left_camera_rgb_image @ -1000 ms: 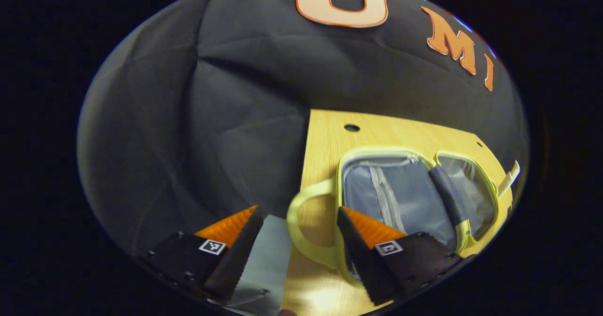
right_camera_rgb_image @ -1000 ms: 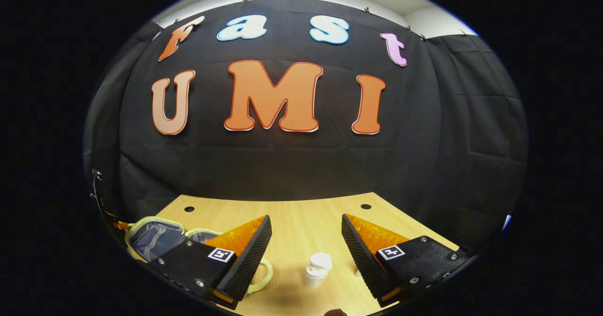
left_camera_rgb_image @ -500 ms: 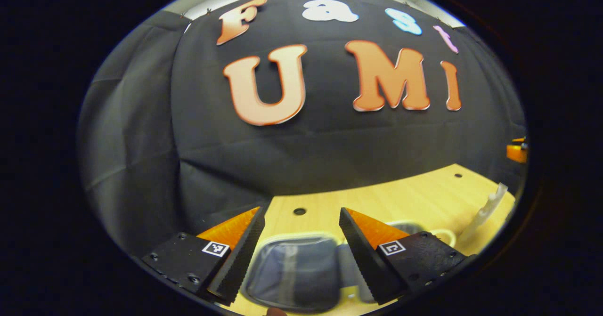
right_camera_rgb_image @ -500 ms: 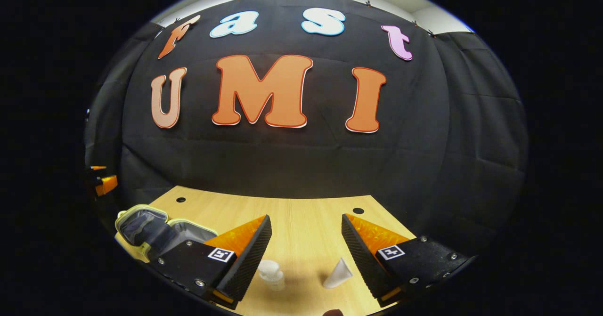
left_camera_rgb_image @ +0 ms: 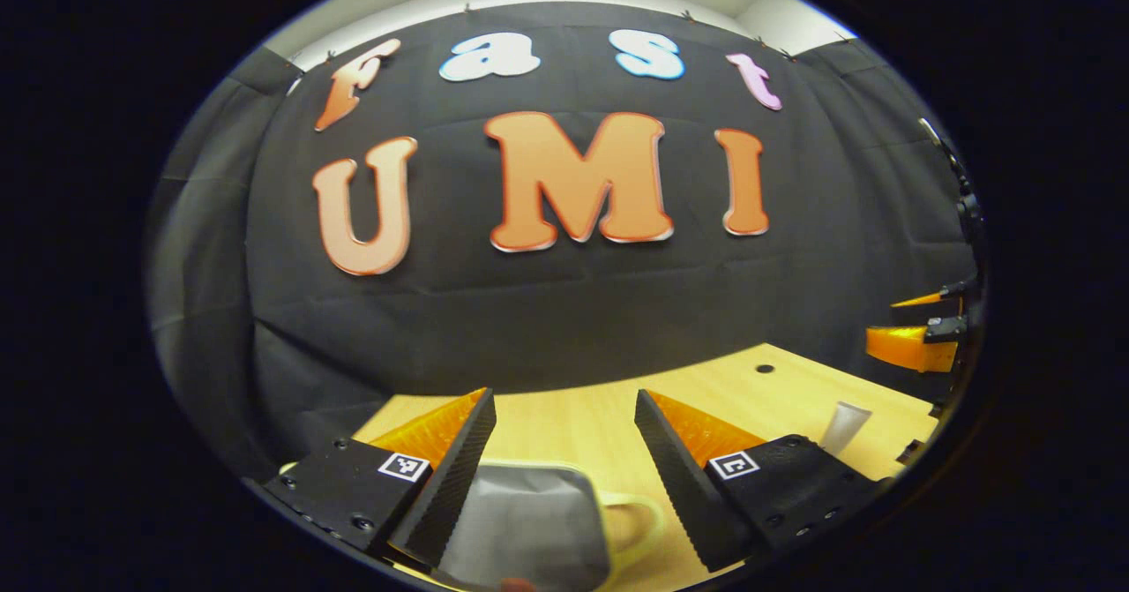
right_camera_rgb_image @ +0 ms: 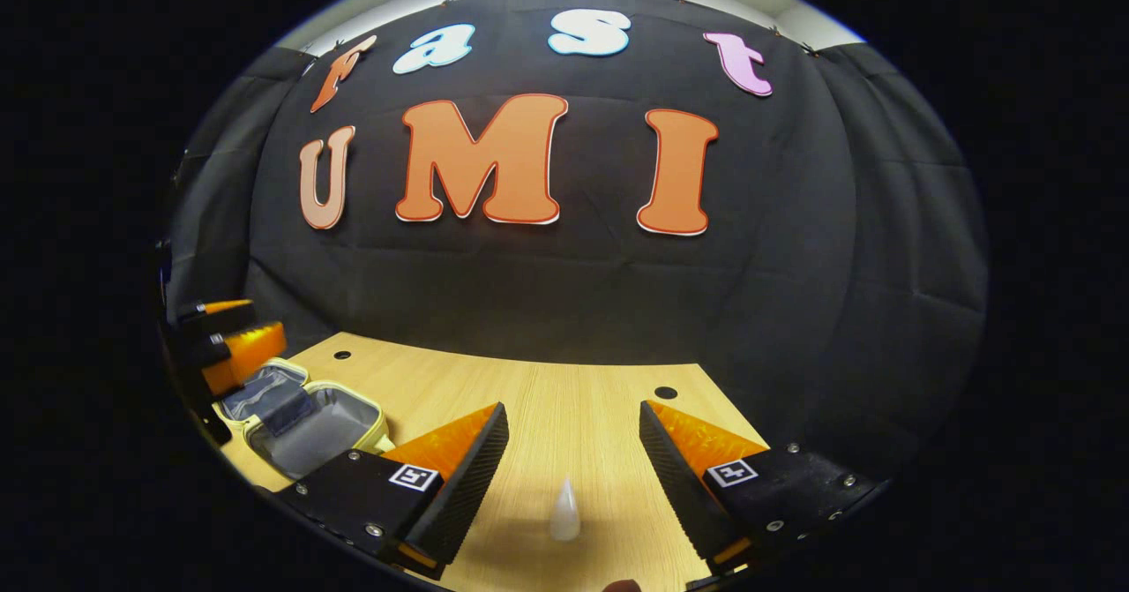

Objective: First open the suitcase, pack the skin care products into it, and then close the suitcase.

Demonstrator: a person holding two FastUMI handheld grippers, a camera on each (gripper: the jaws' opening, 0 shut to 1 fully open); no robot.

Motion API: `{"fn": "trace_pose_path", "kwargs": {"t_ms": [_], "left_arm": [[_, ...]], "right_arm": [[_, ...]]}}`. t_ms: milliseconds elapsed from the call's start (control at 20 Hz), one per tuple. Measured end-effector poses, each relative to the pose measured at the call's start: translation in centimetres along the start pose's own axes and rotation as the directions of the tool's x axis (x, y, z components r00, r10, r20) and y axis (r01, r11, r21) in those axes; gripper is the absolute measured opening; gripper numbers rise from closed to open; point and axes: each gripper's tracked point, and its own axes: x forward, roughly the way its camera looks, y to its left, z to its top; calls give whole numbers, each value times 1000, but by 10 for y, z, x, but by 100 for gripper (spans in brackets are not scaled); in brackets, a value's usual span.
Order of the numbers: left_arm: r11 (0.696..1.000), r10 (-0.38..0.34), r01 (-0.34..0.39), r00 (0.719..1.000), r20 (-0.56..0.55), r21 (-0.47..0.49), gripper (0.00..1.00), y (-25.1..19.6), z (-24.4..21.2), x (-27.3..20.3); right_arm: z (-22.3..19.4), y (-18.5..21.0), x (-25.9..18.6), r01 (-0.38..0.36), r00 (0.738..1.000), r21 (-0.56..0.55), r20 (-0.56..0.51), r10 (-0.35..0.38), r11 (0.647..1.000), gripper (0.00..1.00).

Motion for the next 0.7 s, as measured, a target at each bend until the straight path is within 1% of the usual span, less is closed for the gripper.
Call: {"fn": "trace_pose_path", "kwargs": {"t_ms": [50,150,350,400,500,700], "left_arm": [[1000,-24,24,1000,-15,-3,100,-27,-12,0],[998,-57,56,997,-50,-6,99,-64,-34,-5],[995,-93,96,991,-95,25,100,-117,-74,-19],[994,-105,108,988,-113,19,99,-131,-85,-22],[992,-124,127,981,-148,11,99,-150,-109,-21],[991,-131,133,967,-221,-3,99,-172,-150,-6]], "right_arm": [[-6,-7,-1,-1,1000,2,-6,1,1000,95],[-19,-19,-1,1,1000,5,-23,-1,1000,95],[-47,-41,-1,18,998,-14,-58,-19,1000,95],[-53,-43,-1,15,998,-14,-68,-15,1000,95],[-61,-48,-3,7,997,-19,-73,-9,1000,95],[-77,-62,-2,20,995,-35,-96,-23,999,95]]}}
